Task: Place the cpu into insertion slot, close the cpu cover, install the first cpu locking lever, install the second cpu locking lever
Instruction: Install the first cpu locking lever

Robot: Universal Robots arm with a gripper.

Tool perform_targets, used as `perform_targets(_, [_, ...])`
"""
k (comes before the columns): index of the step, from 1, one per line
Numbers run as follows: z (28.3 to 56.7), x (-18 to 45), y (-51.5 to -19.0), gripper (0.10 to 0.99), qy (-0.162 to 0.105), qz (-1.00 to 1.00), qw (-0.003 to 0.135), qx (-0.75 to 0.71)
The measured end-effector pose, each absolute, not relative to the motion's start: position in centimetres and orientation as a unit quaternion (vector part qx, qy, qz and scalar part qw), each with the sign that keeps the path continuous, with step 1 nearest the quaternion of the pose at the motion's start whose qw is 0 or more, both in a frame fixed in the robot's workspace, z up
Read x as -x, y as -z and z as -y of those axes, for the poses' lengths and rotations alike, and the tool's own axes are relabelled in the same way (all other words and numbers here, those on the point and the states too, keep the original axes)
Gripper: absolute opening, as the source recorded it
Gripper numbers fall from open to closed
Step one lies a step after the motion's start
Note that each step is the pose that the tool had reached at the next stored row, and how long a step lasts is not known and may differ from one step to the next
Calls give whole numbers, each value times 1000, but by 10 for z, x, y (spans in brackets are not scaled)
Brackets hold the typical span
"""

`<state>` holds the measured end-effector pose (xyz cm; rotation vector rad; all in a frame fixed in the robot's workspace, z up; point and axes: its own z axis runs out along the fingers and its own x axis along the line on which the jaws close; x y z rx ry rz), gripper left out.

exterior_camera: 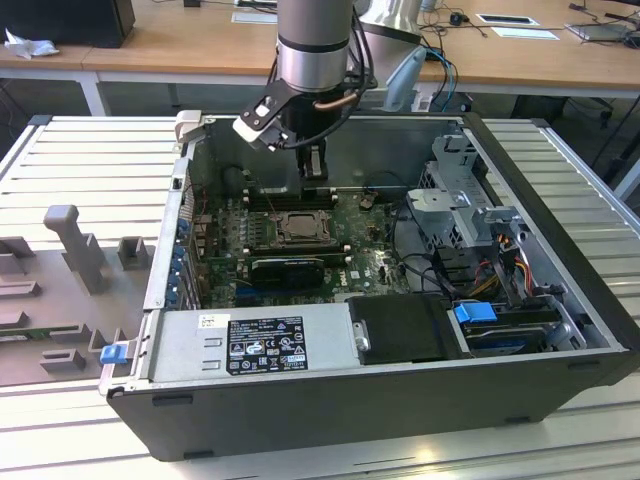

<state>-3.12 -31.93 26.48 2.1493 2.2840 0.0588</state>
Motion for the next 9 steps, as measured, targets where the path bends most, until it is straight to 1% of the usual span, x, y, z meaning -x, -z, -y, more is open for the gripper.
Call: perform_targets(9, [319, 31, -265, 106, -19, -772, 1, -635])
